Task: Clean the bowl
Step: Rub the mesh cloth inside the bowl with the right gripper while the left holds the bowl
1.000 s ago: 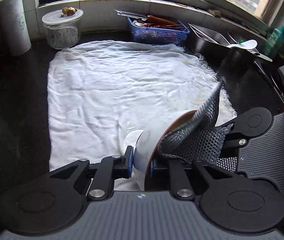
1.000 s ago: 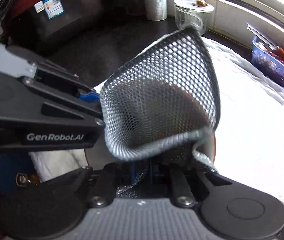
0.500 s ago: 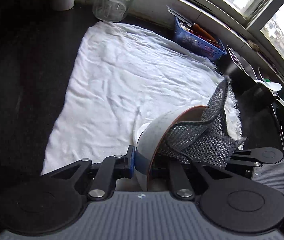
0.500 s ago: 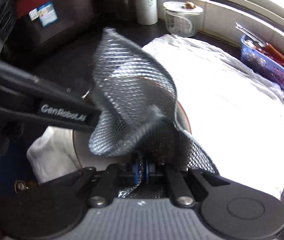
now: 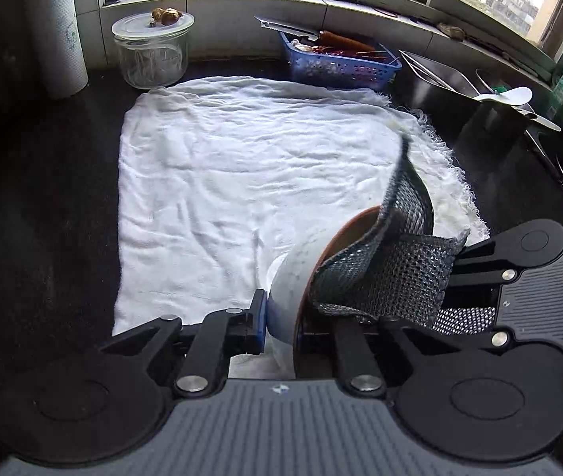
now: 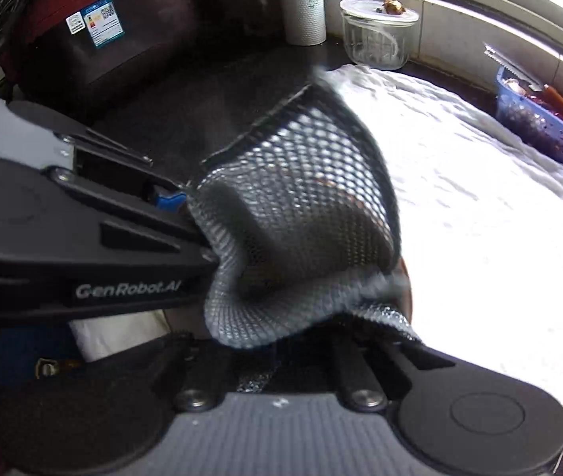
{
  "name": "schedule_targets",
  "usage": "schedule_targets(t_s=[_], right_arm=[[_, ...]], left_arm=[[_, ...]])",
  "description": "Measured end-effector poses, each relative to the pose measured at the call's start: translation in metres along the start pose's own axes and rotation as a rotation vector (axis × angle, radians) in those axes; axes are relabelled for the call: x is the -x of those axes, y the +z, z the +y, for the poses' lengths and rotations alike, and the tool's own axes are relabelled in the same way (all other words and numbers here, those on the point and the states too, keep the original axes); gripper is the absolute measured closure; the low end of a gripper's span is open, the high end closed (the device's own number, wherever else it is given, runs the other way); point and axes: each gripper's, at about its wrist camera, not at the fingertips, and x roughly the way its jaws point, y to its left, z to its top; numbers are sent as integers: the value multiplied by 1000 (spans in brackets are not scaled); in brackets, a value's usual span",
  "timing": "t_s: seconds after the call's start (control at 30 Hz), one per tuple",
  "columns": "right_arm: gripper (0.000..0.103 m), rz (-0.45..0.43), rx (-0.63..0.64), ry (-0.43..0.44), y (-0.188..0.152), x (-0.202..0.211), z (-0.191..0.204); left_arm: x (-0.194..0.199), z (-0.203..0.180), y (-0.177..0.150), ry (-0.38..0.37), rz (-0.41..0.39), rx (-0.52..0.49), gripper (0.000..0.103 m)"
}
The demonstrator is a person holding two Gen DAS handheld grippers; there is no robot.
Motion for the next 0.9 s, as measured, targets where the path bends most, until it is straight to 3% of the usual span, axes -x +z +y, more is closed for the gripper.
schedule_targets(t_s=[0.17, 0.33, 0.5, 0.8, 0.87, 0.9], right_arm=[[100, -25, 69, -93, -1, 6, 1], [99, -50, 225, -188, -9, 4, 15], [99, -36, 104, -91, -5, 0, 4], [100, -66, -144, -6, -8, 7, -21], [100, -66, -157, 5, -6, 6, -20], [100, -58, -137, 5, -5, 4, -19]], left_arm=[[-2, -5, 7, 7, -21, -74, 91], [-9, 14, 21, -66, 11, 37, 91], [-14, 6, 27, -47, -2, -31, 91], [-12, 13, -5, -51, 36, 121, 86], [-12, 9, -3, -42, 36, 46, 86], [-12, 4, -1, -25, 32, -42, 88]])
